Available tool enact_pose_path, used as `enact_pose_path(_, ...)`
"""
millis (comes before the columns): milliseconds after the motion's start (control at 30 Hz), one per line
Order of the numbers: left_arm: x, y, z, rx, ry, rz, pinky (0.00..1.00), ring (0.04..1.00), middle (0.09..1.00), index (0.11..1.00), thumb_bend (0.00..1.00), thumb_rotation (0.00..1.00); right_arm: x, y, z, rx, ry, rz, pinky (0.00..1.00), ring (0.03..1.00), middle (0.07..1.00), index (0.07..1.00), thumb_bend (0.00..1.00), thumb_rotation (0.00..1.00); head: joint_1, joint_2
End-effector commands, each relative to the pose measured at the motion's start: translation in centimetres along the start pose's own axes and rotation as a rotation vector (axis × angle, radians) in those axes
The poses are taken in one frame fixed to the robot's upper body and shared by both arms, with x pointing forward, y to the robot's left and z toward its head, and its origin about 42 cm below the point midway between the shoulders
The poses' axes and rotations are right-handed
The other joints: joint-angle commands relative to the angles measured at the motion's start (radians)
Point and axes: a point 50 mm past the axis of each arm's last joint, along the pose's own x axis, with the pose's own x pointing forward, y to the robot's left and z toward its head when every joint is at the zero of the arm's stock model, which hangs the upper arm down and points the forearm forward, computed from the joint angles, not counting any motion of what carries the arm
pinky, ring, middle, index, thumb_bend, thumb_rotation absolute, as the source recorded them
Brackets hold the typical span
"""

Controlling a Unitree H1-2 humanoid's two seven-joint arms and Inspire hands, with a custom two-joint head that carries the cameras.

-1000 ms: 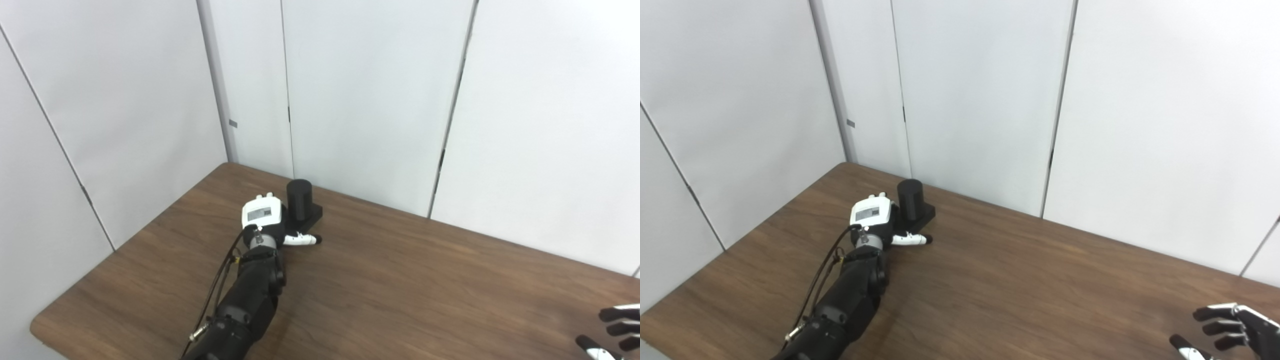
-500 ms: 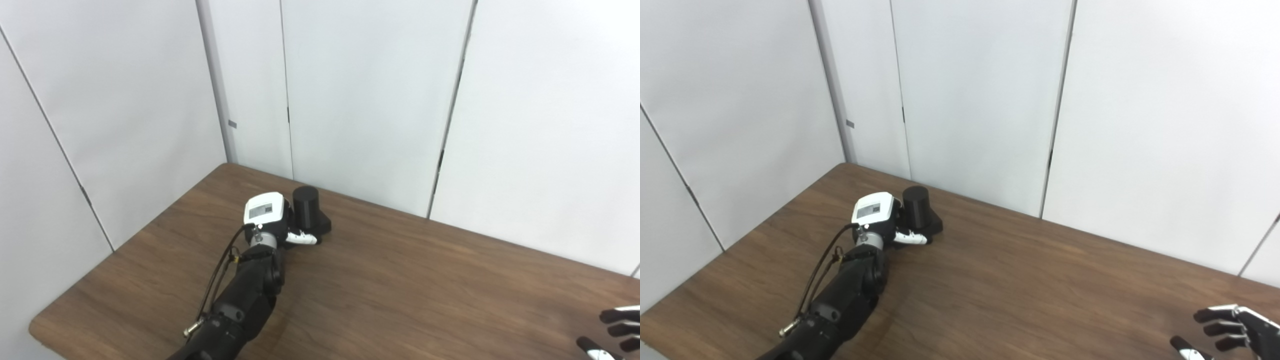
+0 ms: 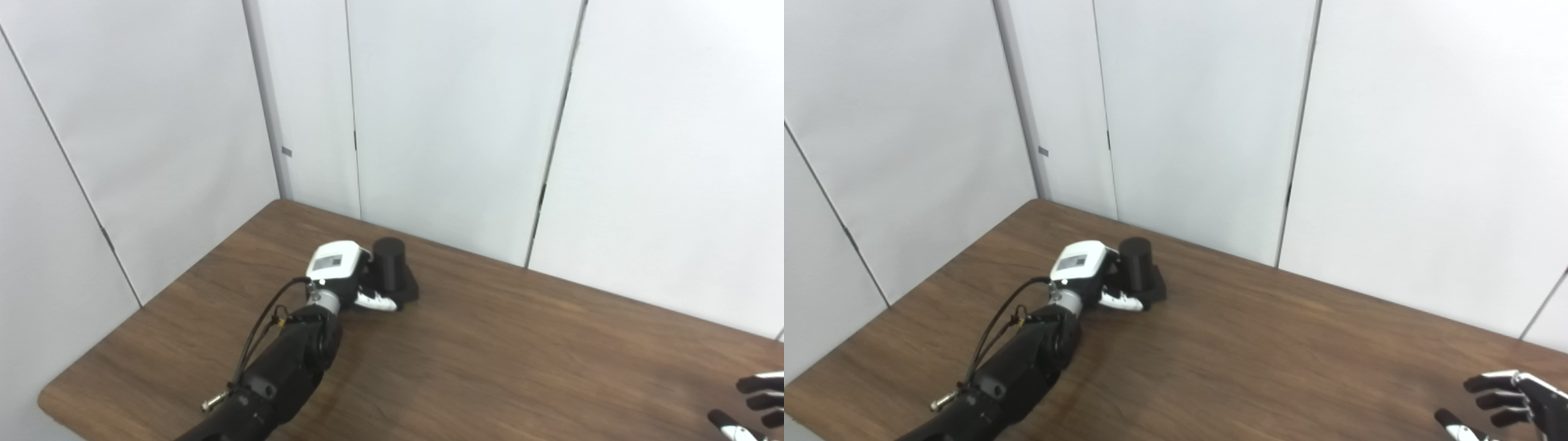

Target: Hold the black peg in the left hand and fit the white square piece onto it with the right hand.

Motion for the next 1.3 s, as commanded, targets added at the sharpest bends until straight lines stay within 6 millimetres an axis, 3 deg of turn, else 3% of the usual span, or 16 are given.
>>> enact_pose_path(0, -0.7, -0.7, 1.2, -0.010, -0.110, -0.055, 0.86, 0.865, 0.834, 0.487, 0.52, 0.07, 1.0, -0.7, 1.9, 0.008, -0.077, -0.039, 0.45, 0.540, 0.597, 0.489, 0.50, 0.11, -0.004, 0.002)
enact_pose_path(433, -2.9, -2.7, 5.3, -0.030, -0.426, -0.140, 0.81, 0.882, 0.860, 0.491, 0.52, 0.07, 1.1, 0.1, 1.3, 0.030, -0.073, -0.018, 0.52, 0.601, 0.633, 0.490, 0.50, 0.11, -0.147, 0.040)
enact_pose_path(500, -3.3, -3.6, 6.3, -0.025, -0.476, -0.166, 0.80, 0.877, 0.860, 0.491, 0.52, 0.07, 1.3, 0.3, 0.7, 0.023, -0.074, -0.027, 0.53, 0.598, 0.630, 0.490, 0.50, 0.11, -0.201, 0.050)
enact_pose_path(767, -4.3, -7.1, 9.8, 0.008, -0.618, -0.234, 0.77, 0.858, 0.844, 0.491, 0.52, 0.07, 1.6, 1.4, -0.6, 0.006, -0.099, -0.046, 0.50, 0.576, 0.623, 0.492, 0.50, 0.12, -0.299, 0.068)
enact_pose_path(1267, -5.9, -10.8, 14.2, 0.051, -0.778, -0.345, 0.76, 0.845, 0.824, 0.489, 0.52, 0.07, 1.6, 1.8, 0.3, 0.002, -0.122, -0.075, 0.50, 0.582, 0.633, 0.493, 0.50, 0.13, -0.488, 0.087)
